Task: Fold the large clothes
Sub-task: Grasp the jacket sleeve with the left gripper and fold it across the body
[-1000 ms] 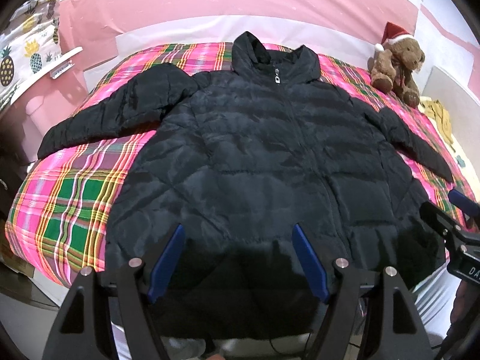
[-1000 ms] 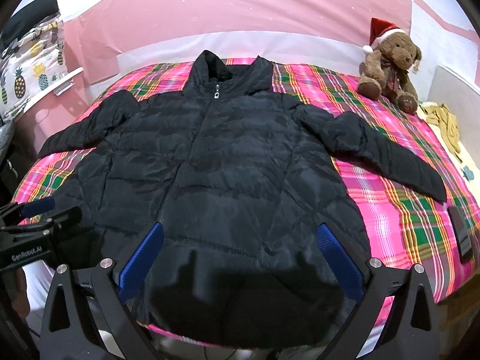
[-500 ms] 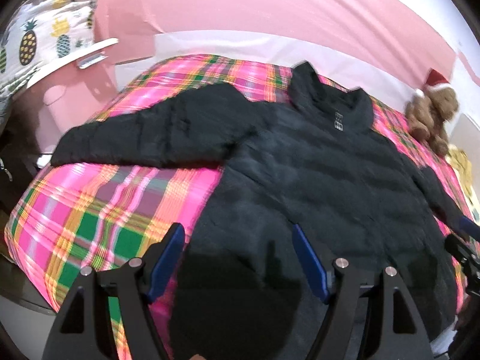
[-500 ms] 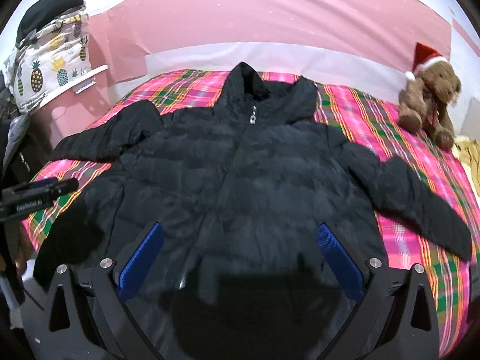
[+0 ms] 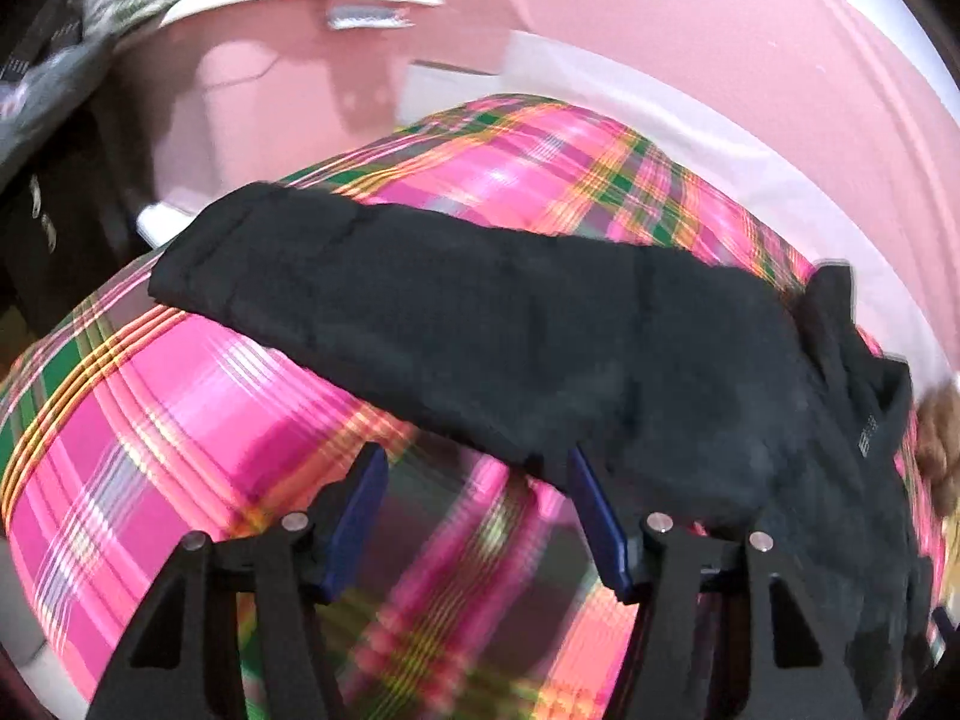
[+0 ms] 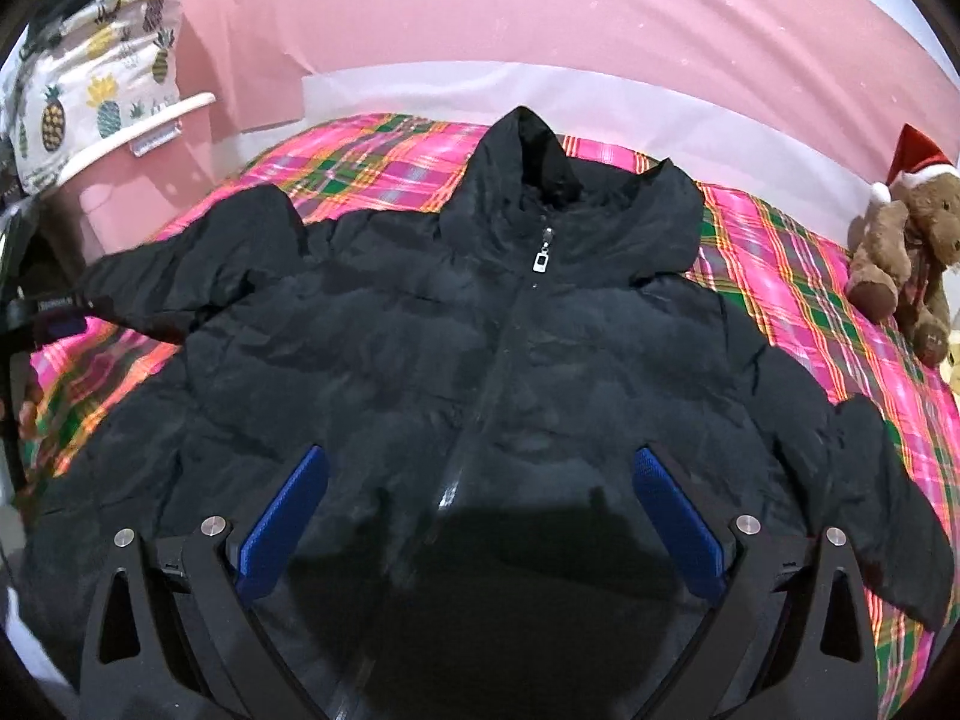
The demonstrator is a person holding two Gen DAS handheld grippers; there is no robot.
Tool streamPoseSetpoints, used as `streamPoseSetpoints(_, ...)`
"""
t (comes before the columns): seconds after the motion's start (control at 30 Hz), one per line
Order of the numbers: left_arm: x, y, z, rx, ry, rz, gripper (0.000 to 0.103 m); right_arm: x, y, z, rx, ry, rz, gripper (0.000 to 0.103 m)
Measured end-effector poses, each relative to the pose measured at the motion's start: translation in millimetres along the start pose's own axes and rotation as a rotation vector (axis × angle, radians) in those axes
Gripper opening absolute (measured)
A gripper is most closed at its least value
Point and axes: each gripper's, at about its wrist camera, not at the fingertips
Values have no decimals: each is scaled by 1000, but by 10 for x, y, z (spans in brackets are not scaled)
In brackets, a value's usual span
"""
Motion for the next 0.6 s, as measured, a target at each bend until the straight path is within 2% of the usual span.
streamPoseSetpoints(0.13,343,-225,184,-12,95,37,60,-11,-173,22,32,-5,6,101)
streamPoseSetpoints(0.23,521,-384,284,-20,149,27,59,-47,-277,5,54,-12,1,101)
streamPoseSetpoints(0.37,533,-495,375,-73,124,16,57,-127,-356,-33,86,-38,35,101)
streamPoseSetpoints(0.47,514,-544,433,-89,105,16,44,-203,-361,-73,99,-63,65,101)
streamPoseSetpoints(0.53,487,-529,467,-91,89,14,28,-238,-342,-111,107,-81,89,101)
streamPoseSetpoints(0.6,456,-493,515,-94,64,15,18,-261,-298,-158,107,-87,88,101)
Point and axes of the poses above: each gripper's, at about its wrist camera, not at the fingertips, and y roughly against the way its jaws point, x to its left, z to its top, and after that the axes turned 9 degrees about -z, right-handed
